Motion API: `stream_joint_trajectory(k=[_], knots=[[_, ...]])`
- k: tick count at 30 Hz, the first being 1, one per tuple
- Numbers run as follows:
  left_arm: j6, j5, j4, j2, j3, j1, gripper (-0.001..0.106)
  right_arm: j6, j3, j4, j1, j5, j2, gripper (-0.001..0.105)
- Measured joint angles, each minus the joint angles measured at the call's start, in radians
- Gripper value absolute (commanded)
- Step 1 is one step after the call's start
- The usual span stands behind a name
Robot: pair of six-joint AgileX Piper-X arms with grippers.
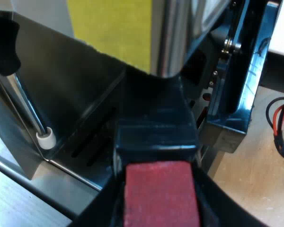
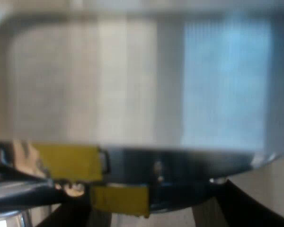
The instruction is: Put the handle in the coffee machine
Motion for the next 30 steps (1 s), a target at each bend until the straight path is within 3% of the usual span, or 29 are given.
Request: stream_joint_trajectory(k=[23,26,28,30], knots=[[0.0,0.002,0.001,0.0,0.0,0.001,0.003,-0.002,-0.004,-0.02,0.006,0.019,0.007,0.04],[0.0,0.002,0.001,0.0,0.0,0.001,0.02,-0.002,-0.004,-0.021,0.006,0.02,0.007,0.04],[0.0,0.002,0.001,0.0,0.0,0.001,0.039,-0.002,-0.004,-0.021,0.006,0.02,0.007,0.04],[0.0,0.014,0.004,-0.002,-0.003,0.009,0.051,0.0,-0.004,-0.021,0.008,0.024,0.008,0.04]])
